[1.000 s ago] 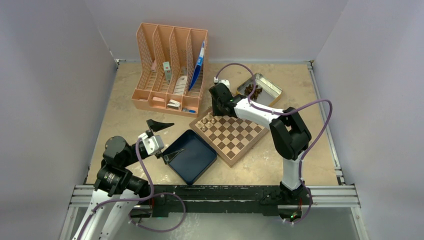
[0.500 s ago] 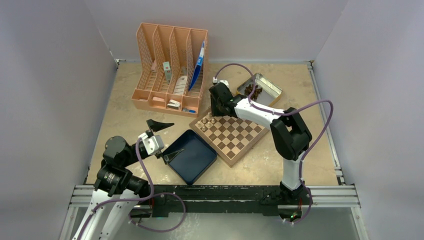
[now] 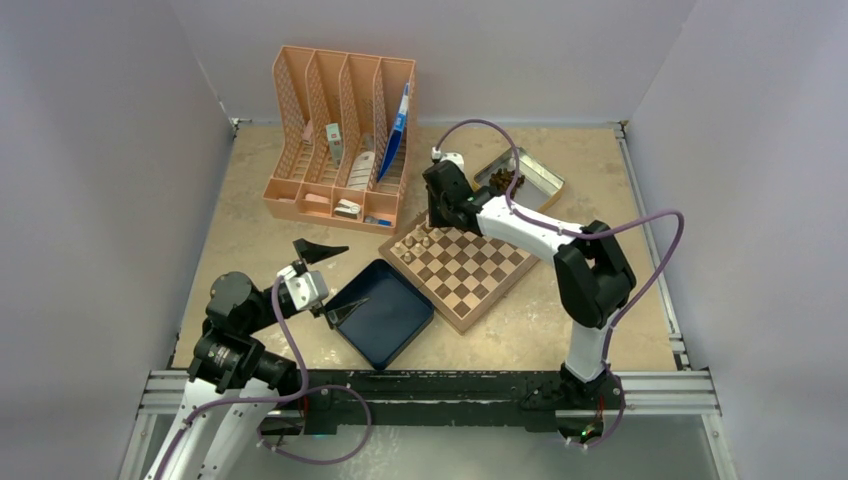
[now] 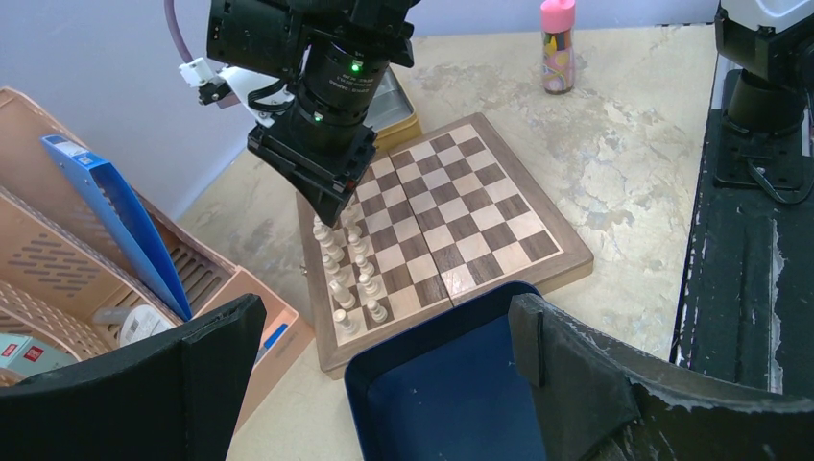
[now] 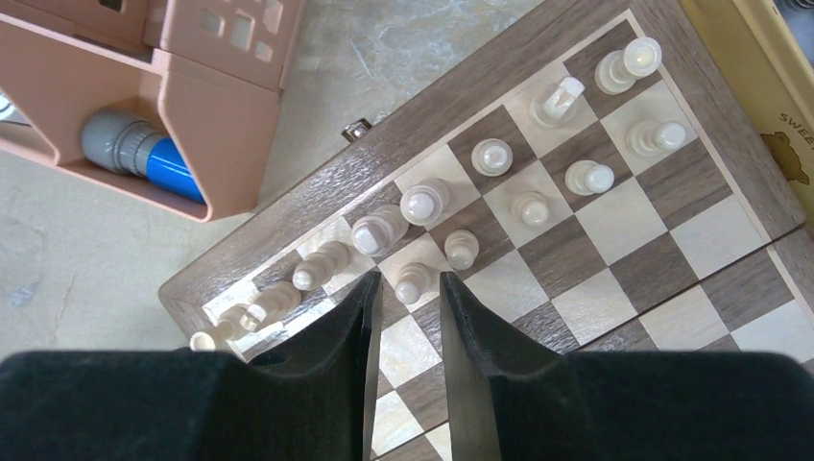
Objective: Set up the chess pieces on the board
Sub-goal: Adjust the chess piece on the chessboard.
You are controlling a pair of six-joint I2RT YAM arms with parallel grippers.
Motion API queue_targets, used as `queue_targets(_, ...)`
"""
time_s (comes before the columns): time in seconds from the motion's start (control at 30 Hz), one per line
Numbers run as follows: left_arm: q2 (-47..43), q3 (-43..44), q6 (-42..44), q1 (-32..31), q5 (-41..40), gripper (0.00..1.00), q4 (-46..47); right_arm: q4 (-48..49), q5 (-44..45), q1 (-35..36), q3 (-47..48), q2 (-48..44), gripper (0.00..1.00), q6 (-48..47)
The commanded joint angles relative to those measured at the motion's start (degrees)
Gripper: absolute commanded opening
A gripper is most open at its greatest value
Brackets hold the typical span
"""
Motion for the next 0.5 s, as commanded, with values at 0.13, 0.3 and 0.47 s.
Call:
queue_targets(0.13, -0.2, 0.0, 0.6, -0.2, 0.2, 1.0, 0.5, 0.0, 4.0, -0.9, -0.6, 0.8, 0.31, -1.4)
queue_targets(0.3, -0.2, -0.1, 0.6, -0.2, 0.2, 1.0, 0.6, 0.4, 3.9, -1.2, -1.2, 1.2, 0.27, -1.9)
queue_targets(0.47, 0.0, 0.0, 0.6, -0.2, 0.1, 1.0, 0.7, 0.8, 3.6, -1.4, -1.5, 1.7, 0.25, -2.1)
